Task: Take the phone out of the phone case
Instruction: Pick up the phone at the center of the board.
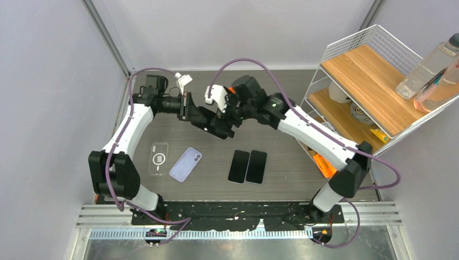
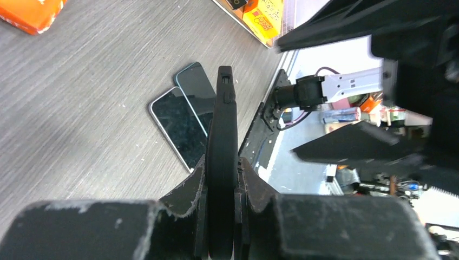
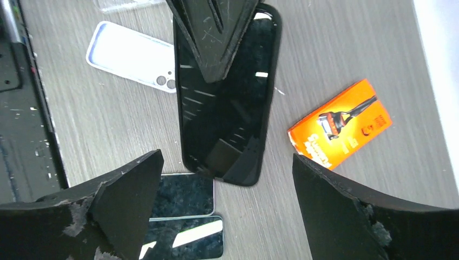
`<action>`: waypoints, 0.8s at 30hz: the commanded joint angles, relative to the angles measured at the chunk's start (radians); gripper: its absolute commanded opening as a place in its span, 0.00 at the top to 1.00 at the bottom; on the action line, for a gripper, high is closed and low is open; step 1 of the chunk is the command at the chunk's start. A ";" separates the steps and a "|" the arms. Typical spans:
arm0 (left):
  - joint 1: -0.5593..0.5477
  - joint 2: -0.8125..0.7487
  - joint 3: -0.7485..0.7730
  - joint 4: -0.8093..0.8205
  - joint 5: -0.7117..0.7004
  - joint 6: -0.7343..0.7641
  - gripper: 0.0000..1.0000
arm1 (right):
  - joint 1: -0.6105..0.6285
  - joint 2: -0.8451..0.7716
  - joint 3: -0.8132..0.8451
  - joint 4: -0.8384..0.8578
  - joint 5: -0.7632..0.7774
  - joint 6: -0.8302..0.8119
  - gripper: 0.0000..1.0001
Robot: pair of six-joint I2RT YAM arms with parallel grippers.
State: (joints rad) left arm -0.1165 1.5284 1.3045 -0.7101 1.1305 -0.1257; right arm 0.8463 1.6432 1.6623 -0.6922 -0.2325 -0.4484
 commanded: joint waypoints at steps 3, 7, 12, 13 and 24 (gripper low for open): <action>0.000 -0.086 0.091 -0.172 0.063 0.249 1.00 | -0.049 -0.146 0.016 -0.068 -0.148 -0.011 0.05; -0.008 -0.137 0.116 -0.262 0.093 0.396 1.00 | -0.112 -0.152 0.037 -0.104 -0.279 -0.004 0.04; -0.069 -0.269 0.063 -0.218 0.114 0.452 1.00 | -0.155 -0.088 0.099 -0.196 -0.467 -0.035 0.05; -0.088 -0.293 0.048 -0.190 0.111 0.441 1.00 | -0.155 -0.079 0.110 -0.214 -0.484 -0.035 0.05; -0.236 -0.435 -0.054 0.126 -0.013 0.257 1.00 | -0.156 0.001 0.068 -0.267 -0.762 -0.072 0.06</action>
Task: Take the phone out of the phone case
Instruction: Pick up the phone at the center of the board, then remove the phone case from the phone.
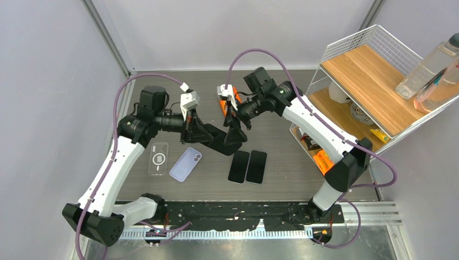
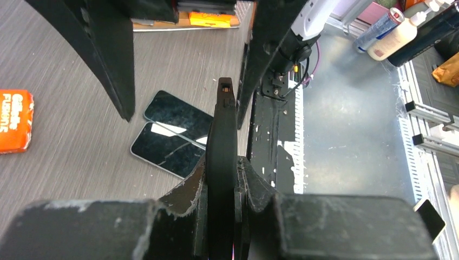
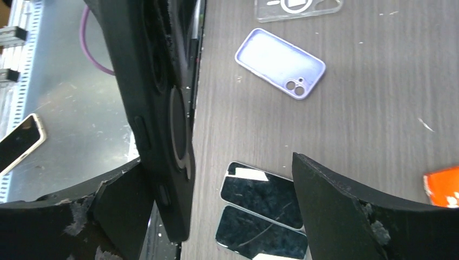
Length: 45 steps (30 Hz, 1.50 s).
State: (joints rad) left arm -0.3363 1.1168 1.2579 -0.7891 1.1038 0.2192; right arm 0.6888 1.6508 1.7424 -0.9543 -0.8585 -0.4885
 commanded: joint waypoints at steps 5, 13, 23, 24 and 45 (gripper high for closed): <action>-0.018 -0.029 -0.029 0.294 -0.024 -0.149 1.00 | 0.004 -0.023 -0.050 -0.002 -0.165 -0.047 0.11; -0.018 -0.070 -0.129 0.492 -0.090 -0.283 1.00 | 0.003 -0.012 -0.072 -0.030 -0.177 -0.079 0.59; -0.018 -0.057 -0.142 0.556 -0.090 -0.445 0.35 | 0.015 -0.059 -0.057 -0.025 -0.072 -0.099 0.94; -0.018 -0.053 -0.139 0.561 -0.091 -0.461 0.33 | 0.017 -0.063 -0.057 -0.024 -0.064 -0.103 0.94; 0.026 0.070 -0.259 0.856 0.090 -0.904 1.00 | 0.108 -0.160 -0.138 0.092 0.248 -0.098 0.95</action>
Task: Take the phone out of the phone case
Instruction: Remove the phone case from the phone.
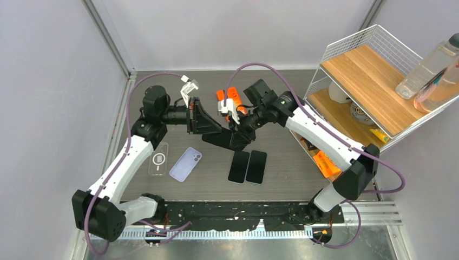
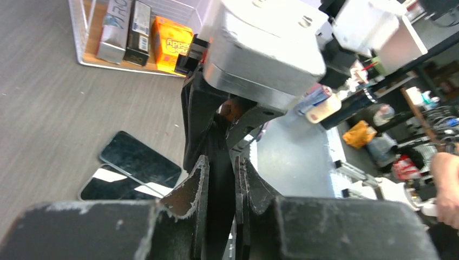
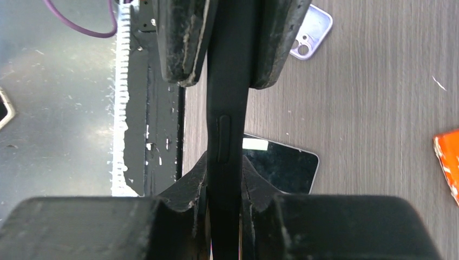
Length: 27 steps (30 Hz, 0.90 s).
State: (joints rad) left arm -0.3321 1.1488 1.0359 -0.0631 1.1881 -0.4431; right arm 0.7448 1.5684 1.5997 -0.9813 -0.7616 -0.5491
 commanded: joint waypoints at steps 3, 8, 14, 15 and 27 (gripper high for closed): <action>0.030 0.063 -0.074 0.202 0.007 -0.343 1.00 | 0.088 -0.094 0.005 0.148 0.264 -0.038 0.95; 0.061 0.151 -0.133 0.384 -0.014 -0.583 1.00 | 0.126 -0.127 -0.011 0.216 0.401 -0.043 0.95; 0.067 0.266 -0.172 0.553 -0.027 -0.786 1.00 | 0.147 -0.162 -0.032 0.268 0.513 -0.052 0.95; 0.067 0.286 -0.175 0.574 -0.030 -0.814 1.00 | 0.150 -0.164 -0.028 0.269 0.522 -0.058 0.95; 0.064 0.400 -0.205 0.627 -0.074 -0.925 1.00 | 0.172 -0.131 0.030 0.246 0.585 -0.081 0.95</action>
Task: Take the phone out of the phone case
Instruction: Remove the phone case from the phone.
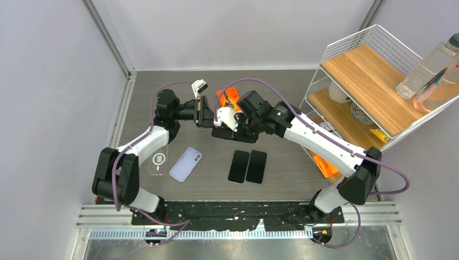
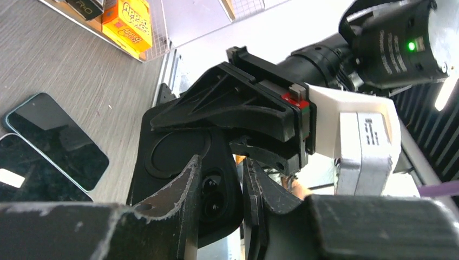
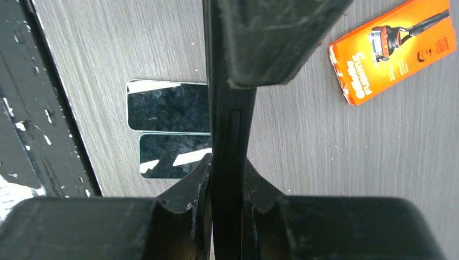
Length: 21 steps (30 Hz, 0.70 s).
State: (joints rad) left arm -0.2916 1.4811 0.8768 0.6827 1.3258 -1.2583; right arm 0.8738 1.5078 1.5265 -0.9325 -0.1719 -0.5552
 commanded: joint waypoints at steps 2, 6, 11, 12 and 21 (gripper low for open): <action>0.022 0.072 -0.045 -0.126 -0.215 -0.097 1.00 | 0.043 -0.067 0.109 0.194 -0.004 -0.076 0.95; 0.021 0.073 -0.025 -0.172 -0.216 -0.035 1.00 | 0.044 -0.070 0.103 0.192 0.000 -0.078 0.95; 0.028 0.042 0.012 -0.216 -0.195 0.072 1.00 | 0.035 -0.086 0.068 0.192 -0.015 -0.080 0.95; 0.031 0.030 0.021 -0.250 -0.192 0.116 1.00 | 0.033 -0.090 0.058 0.192 -0.030 -0.078 0.95; 0.132 -0.073 0.170 -0.748 -0.145 0.698 0.71 | -0.061 -0.113 0.052 0.116 -0.274 -0.070 0.95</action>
State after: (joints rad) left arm -0.2127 1.4860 0.9413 0.2230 1.1458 -0.9302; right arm 0.8608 1.4525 1.5494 -0.8345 -0.2707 -0.6231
